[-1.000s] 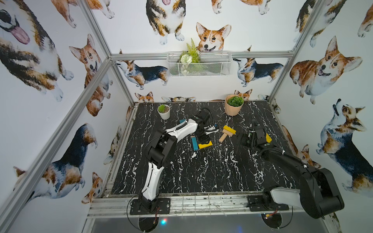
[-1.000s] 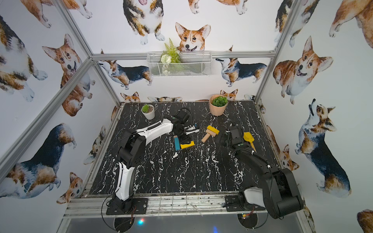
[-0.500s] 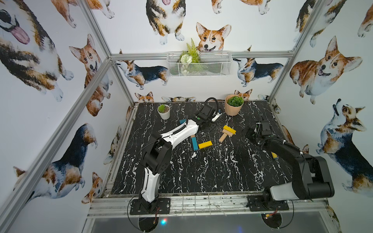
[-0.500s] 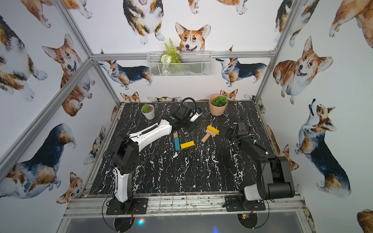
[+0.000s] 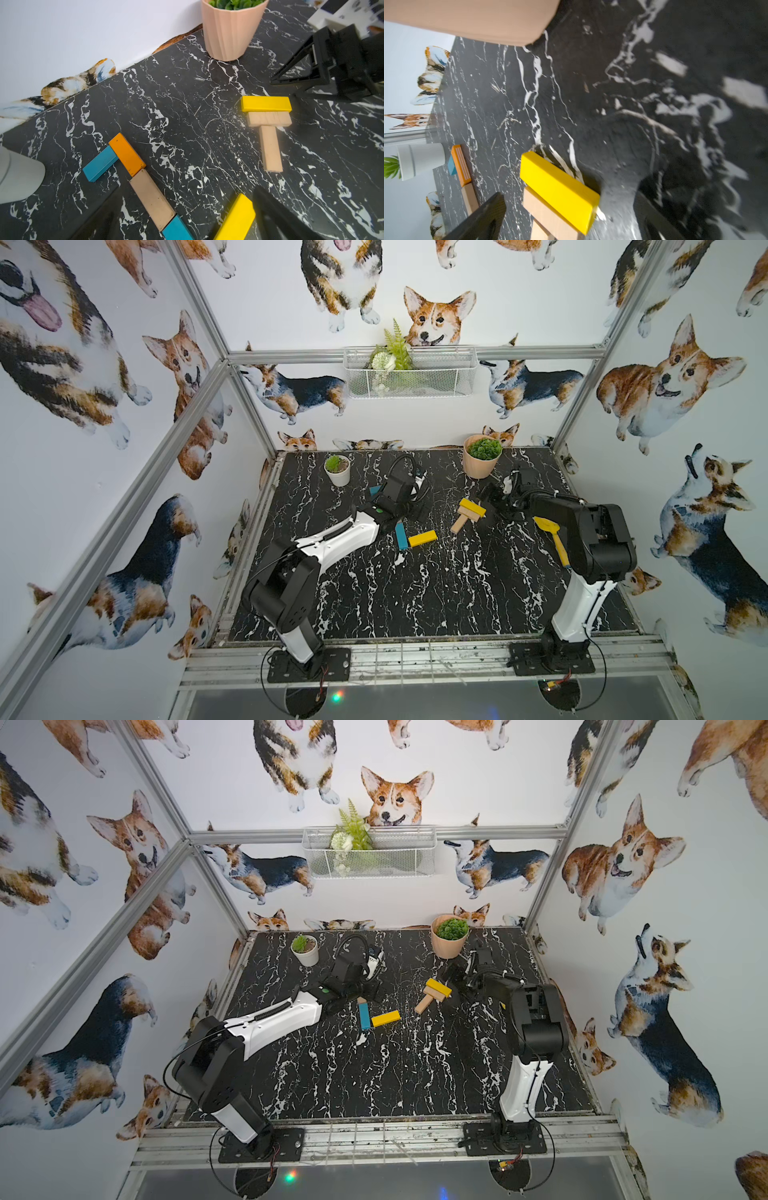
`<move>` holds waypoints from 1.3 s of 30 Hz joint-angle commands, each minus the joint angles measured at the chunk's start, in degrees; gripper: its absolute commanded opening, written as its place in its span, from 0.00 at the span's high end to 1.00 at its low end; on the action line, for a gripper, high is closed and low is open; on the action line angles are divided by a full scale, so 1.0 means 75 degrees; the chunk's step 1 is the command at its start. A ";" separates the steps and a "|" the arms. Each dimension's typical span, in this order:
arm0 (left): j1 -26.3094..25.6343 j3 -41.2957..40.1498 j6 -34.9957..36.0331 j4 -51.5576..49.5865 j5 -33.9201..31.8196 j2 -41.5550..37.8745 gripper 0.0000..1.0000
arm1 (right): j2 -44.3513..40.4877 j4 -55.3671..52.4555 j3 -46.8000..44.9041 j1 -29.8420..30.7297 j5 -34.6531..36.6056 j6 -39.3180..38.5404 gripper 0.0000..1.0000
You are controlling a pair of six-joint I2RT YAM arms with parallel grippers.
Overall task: Assemble a giraffe with building blocks
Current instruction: Adjust the building block at the center of the board.
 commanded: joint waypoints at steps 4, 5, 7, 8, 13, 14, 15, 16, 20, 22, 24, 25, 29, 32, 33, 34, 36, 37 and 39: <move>0.0948 -0.0414 -0.1545 0.0197 0.1110 -0.0495 0.00 | 0.0855 -0.0553 0.0513 0.0173 -0.0455 0.0160 0.00; 0.1030 -0.0361 -0.1672 0.0084 0.1091 -0.0506 0.00 | 0.0849 -0.0505 0.0495 0.0255 -0.0465 0.0199 0.00; 0.1177 -0.0173 -0.2021 -0.0229 0.1015 -0.0455 0.00 | 0.0855 -0.0432 0.0550 0.0452 -0.0475 0.0238 0.00; 0.1295 -0.0021 -0.2218 -0.0513 0.1067 -0.0405 0.00 | 0.0874 -0.0437 0.0624 0.0567 -0.0456 0.0216 0.00; 0.1580 0.0036 -0.2540 -0.0757 0.0775 -0.0462 0.00 | 0.1147 -0.0630 0.1218 0.0794 -0.0409 0.0142 0.00; 0.1579 -0.0066 -0.2606 -0.0696 0.0535 -0.0529 0.00 | 0.1154 -0.0717 0.1305 0.0776 -0.0283 0.0111 0.00; 0.1588 -0.0122 -0.2627 -0.0656 0.0423 -0.0564 0.00 | 0.1126 -0.0907 0.1389 0.0749 -0.0067 0.0031 0.00; 0.1639 -0.0119 -0.2627 -0.0674 0.0480 -0.0555 0.00 | 0.1043 -0.1094 0.1435 0.0704 0.0204 -0.0011 0.00; 0.1747 0.0305 -0.2682 -0.1097 0.0653 -0.0219 0.00 | 0.0501 -0.1640 0.1213 0.0417 0.0929 -0.0141 0.00; 0.1767 0.0298 -0.2755 -0.0948 0.0470 -0.0168 0.00 | 0.0061 -0.1827 0.0883 0.0360 0.1209 -0.0276 0.00; 0.1759 0.0090 -0.2863 -0.0566 0.0362 -0.0251 0.00 | -0.0267 -0.1974 0.0582 0.0360 0.1199 -0.0353 0.00; 0.1805 0.0077 -0.3014 -0.0578 0.0344 -0.0272 0.00 | -0.0399 -0.2008 0.0409 0.0360 0.1133 -0.0328 0.00; 0.2162 0.0719 -0.3469 -0.1332 0.0850 0.0144 0.00 | -0.0997 -0.1520 -0.0534 0.0369 0.0619 0.0006 0.00; 0.2167 0.0597 -0.3420 -0.1071 0.0524 0.0218 0.00 | -0.1064 -0.1268 -0.0798 0.0407 0.0509 0.0124 0.00; 0.2174 0.0533 -0.3424 -0.0949 0.0477 0.0208 0.00 | -0.0993 -0.1276 -0.0767 0.0427 0.0488 0.0129 0.00; 0.2169 0.0519 -0.3412 -0.0904 0.0492 0.0238 0.00 | -0.0903 -0.1255 -0.0720 0.0442 0.0405 0.0144 0.00; 0.2166 0.0628 -0.3360 -0.0995 0.0597 0.0354 0.00 | -0.0756 -0.1109 -0.0683 0.0500 0.0257 0.0266 0.00; 0.2155 0.0698 -0.3349 -0.1077 0.0683 0.0439 0.00 | -0.0671 -0.1038 -0.0635 0.0556 0.0206 0.0315 0.00; 0.2165 0.0803 -0.3335 -0.1181 0.0803 0.0553 0.00 | -0.0477 -0.1010 -0.0482 0.0671 0.0202 0.0355 0.00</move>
